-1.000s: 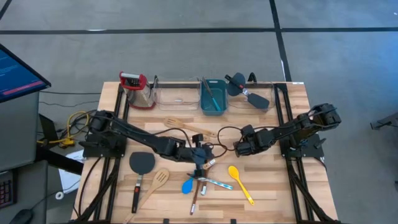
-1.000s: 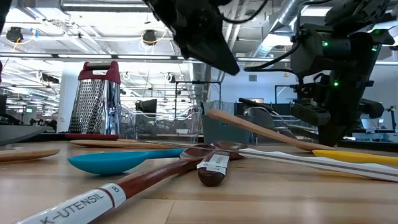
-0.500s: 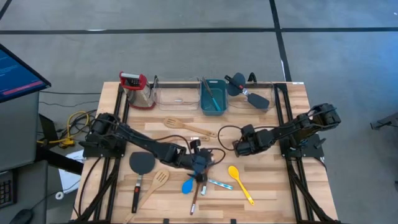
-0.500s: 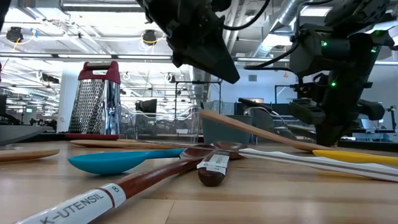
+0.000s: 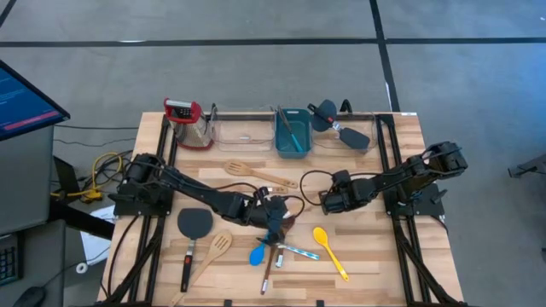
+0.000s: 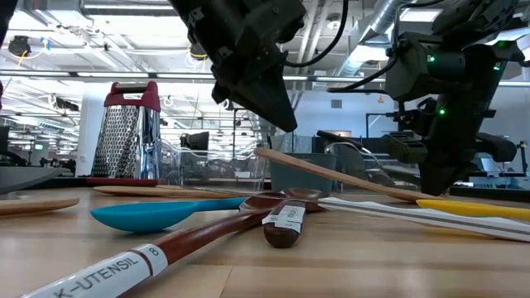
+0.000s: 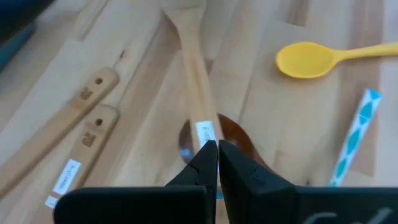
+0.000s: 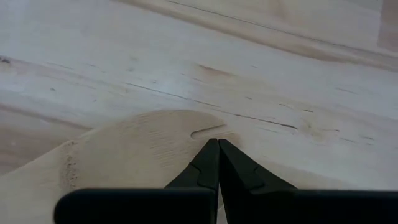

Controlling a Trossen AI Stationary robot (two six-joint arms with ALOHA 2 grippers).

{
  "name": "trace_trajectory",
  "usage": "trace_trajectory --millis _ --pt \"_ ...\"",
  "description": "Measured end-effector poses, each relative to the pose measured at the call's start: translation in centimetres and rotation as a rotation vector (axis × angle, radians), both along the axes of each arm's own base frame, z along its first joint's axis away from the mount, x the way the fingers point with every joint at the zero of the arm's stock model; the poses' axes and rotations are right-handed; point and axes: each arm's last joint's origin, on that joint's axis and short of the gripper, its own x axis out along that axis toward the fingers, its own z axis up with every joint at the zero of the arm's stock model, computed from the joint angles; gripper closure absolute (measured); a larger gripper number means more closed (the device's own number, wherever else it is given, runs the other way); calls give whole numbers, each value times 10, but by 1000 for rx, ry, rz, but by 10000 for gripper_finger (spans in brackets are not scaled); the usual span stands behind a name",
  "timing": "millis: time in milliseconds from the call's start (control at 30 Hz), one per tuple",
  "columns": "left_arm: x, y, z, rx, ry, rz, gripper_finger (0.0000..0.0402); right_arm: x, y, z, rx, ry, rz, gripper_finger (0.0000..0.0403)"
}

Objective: Pick & Place Kitchen Items
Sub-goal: Put the brown spork into the left transparent bin

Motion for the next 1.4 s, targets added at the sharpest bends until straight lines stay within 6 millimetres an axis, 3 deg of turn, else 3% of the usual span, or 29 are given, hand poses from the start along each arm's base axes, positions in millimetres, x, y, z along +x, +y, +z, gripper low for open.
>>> trace_trajectory --millis 567,867,1100,1400 --pt "4 14 0 0 -1 29 393 0 0 0 0 -7 -9 403" --pt "6 18 0 -52 0 21 296 0 0 0 0 -6 -2 403" --pt "11 34 1 -129 -14 37 219 2 0 0 -1 -8 18 403" --pt "19 41 -1 -158 -56 27 188 2 0 0 0 -16 23 403"
